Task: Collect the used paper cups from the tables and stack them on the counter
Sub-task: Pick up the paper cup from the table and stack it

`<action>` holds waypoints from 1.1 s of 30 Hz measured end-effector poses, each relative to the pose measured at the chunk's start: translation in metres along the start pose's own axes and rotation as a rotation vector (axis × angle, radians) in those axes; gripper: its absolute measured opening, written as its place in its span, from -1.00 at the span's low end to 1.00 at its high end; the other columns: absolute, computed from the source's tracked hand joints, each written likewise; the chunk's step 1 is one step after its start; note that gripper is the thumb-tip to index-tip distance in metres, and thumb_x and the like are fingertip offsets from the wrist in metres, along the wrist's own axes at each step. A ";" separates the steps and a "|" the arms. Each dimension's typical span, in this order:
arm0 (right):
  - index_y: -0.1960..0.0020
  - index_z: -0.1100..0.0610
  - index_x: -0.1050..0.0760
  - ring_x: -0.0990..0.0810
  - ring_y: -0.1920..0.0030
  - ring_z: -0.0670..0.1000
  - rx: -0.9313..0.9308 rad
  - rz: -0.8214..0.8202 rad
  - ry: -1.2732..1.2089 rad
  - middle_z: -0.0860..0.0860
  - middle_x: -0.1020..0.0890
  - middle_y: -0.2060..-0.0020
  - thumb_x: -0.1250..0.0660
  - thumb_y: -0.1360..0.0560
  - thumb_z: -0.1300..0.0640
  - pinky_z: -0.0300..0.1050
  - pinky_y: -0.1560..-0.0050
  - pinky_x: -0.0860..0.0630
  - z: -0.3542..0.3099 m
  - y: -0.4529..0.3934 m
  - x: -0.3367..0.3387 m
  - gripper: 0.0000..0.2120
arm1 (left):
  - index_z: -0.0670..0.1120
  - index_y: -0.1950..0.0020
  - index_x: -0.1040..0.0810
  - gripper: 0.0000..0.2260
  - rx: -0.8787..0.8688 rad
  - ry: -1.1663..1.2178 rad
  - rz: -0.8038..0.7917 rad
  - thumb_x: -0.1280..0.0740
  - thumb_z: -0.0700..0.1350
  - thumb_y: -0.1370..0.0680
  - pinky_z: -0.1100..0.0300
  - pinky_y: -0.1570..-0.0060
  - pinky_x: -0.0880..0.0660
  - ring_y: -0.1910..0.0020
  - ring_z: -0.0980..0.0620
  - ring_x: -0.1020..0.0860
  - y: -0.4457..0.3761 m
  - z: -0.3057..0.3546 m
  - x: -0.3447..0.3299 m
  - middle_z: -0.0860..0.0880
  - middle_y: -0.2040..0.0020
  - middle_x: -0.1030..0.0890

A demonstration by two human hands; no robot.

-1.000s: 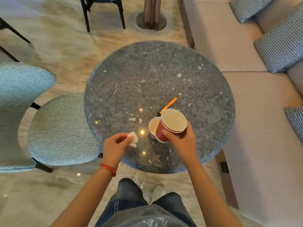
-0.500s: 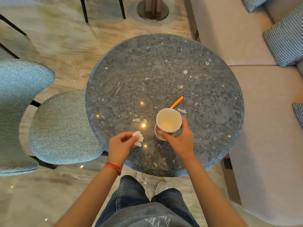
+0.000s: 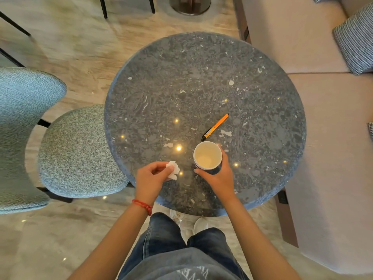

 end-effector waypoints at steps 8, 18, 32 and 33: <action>-0.15 -0.30 -0.29 -0.42 -0.06 -0.46 -0.050 0.065 -0.072 -0.38 -0.45 -0.06 -0.59 -0.26 0.08 -0.58 0.07 -0.38 0.002 -0.001 -0.001 -0.35 | -0.07 0.23 -0.63 -0.88 0.006 0.014 -0.005 -0.43 -0.28 -0.43 0.43 0.38 -0.51 0.37 0.23 -0.62 -0.005 0.001 0.000 0.10 0.40 -0.66; -0.17 -0.14 -0.35 -0.52 -0.13 -0.17 -0.179 0.202 -0.270 -0.19 -0.53 -0.09 -0.55 -0.29 0.15 -0.25 -0.09 -0.49 0.019 0.034 0.034 -0.42 | -0.09 0.18 -0.66 -0.94 -0.033 -0.092 -0.182 -0.44 -0.24 -0.43 0.31 0.27 -0.59 0.32 0.17 -0.63 -0.015 0.013 -0.039 0.00 0.29 -0.67; -0.19 -0.05 -0.40 -0.57 0.00 -0.31 -0.225 0.700 -0.468 -0.17 -0.57 -0.05 -0.54 -0.31 0.21 -0.43 0.11 -0.51 0.064 0.174 0.149 -0.46 | -0.05 0.27 -0.62 -0.84 -0.225 -0.324 -0.613 -0.43 -0.29 -0.41 0.49 0.43 -0.44 0.42 0.29 -0.59 0.076 0.012 -0.177 0.18 0.45 -0.63; -0.15 -0.10 -0.39 -0.57 -0.01 -0.30 -0.229 0.731 -0.485 -0.18 -0.57 -0.05 -0.54 -0.31 0.20 -0.41 0.10 -0.51 0.069 0.189 0.157 -0.48 | -0.04 0.29 -0.62 -0.83 -0.236 -0.327 -0.644 -0.43 -0.29 -0.42 0.49 0.42 -0.43 0.43 0.29 -0.59 0.088 0.009 -0.188 0.18 0.46 -0.63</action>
Point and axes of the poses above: each hand's wrist, its own y-axis away from the middle knuckle, its own x-axis out of the back of the hand, z = x × y, the point moved 6 cm from there along -y, towards the middle knuckle
